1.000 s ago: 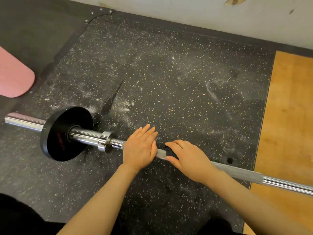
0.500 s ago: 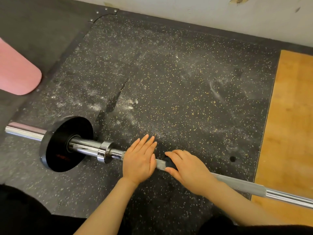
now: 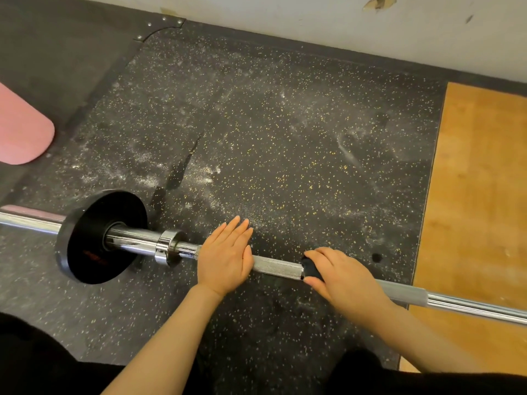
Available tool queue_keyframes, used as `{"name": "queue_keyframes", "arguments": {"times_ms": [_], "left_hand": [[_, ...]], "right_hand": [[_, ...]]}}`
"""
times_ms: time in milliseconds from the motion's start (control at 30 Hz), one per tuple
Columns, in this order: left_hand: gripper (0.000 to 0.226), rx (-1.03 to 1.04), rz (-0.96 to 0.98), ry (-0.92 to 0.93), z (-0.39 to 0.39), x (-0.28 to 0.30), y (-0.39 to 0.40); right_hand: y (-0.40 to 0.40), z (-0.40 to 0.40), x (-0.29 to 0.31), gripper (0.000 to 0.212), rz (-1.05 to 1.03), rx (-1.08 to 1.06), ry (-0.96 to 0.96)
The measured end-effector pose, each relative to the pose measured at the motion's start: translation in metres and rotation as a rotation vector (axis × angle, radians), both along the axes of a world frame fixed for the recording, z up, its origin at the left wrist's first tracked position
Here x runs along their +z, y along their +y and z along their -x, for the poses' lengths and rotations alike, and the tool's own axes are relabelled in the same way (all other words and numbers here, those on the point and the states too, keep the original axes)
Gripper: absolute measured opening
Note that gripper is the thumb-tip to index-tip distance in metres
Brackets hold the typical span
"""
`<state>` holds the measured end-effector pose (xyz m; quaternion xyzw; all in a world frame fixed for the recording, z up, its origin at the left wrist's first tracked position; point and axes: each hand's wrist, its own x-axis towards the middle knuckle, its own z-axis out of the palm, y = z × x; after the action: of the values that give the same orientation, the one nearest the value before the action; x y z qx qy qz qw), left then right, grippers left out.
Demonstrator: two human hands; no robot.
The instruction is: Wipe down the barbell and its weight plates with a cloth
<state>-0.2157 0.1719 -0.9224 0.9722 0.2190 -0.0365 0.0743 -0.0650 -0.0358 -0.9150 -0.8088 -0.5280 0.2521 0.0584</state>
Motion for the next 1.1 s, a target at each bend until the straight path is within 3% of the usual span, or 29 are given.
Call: {"name": "queue_keyframes", "arguments": {"times_ms": [367,533,933,1100], "left_hand": [[0.053,-0.044,0.089,-0.098,-0.037,0.01,-0.053],[0.055,-0.051,0.039,-0.025,-0.037,0.0,-0.052],[0.051,-0.06,-0.008,-0.097,-0.032,-0.008,-0.056],[0.05,-0.071,-0.031,-0.125,-0.034,-0.011,-0.055]], "right_hand": [[-0.007,-0.004,0.004,0.06,-0.064,-0.058,-0.058],[-0.011,-0.004,0.006,0.056,-0.103,-0.083,-0.096],[-0.08,-0.034,0.01,0.053,-0.06,-0.141,-0.16],[-0.066,-0.028,0.006,0.053,-0.105,-0.168,-0.157]]}}
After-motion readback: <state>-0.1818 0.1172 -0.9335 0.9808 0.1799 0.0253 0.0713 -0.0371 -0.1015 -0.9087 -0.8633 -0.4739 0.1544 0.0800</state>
